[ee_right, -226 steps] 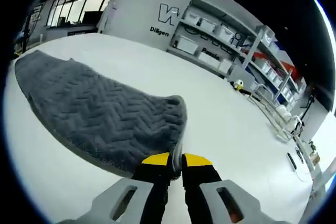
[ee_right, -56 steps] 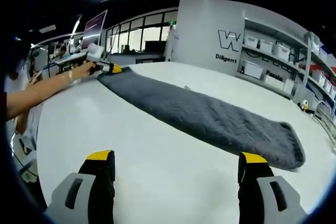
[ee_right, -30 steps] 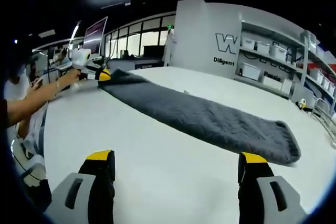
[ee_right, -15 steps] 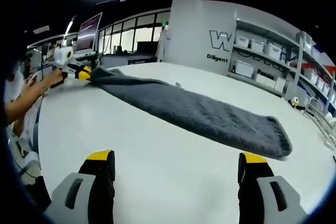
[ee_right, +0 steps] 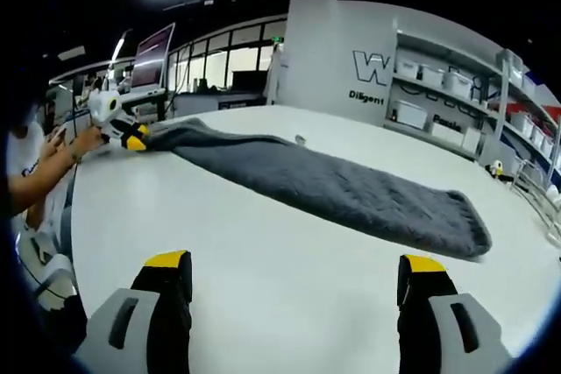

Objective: Open the folded towel by lifting each exposed corner and separating the folded layers until the towel lies flat within the target outline without major curled edges

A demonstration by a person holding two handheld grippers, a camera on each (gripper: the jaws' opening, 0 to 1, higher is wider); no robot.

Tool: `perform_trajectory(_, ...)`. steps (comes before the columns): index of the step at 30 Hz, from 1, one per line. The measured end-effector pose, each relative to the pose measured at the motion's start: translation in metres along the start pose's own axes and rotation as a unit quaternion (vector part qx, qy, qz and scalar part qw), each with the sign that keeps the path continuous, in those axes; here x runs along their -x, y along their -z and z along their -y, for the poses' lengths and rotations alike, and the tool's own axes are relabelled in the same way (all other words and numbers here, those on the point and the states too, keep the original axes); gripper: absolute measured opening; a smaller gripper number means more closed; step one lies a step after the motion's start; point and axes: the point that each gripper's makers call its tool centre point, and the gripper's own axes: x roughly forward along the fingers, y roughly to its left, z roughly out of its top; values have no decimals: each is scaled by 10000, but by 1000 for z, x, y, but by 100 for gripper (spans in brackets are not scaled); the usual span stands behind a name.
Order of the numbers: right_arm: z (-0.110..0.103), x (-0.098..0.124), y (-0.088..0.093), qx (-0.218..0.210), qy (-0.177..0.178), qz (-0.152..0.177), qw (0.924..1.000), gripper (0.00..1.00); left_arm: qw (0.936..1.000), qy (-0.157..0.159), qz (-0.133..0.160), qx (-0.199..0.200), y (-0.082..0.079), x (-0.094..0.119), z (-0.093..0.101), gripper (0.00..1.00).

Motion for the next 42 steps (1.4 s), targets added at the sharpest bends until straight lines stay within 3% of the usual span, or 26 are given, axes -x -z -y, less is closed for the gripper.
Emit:
perform_trajectory(8, 0, 5, -1, 15, 0, 35, 10000, 99, 9996, -143, 261, -3, -14, 6, -2, 31)
perform_trajectory(12, -2, 6, 0, 25, -9, 40, 10000, 99, 9993, -62, 377, 42, -20, 6, 2, 31)
perform_trajectory(17, -3, 6, 2, 25, -20, 23, 10000, 99, 9990, 156, 412, -90, -30, -1, 20, 30)
perform_trajectory(22, -3, 7, 4, 15, -49, 11, 10000, 99, 9989, 264, 138, -356, -24, -11, 30, 26)
perform_trajectory(29, -3, 8, 9, -28, -62, -4, 10000, 99, 9984, 362, 189, -387, -27, -12, 39, 3)
perform_trajectory(34, -2, 9, 9, -52, -54, -5, 10000, 99, 9978, 367, 67, -541, -24, -8, 44, 3)
perform_trajectory(42, -2, 11, 8, -45, -53, 18, 10000, 99, 9964, 225, 225, -786, -35, 12, 46, 3)
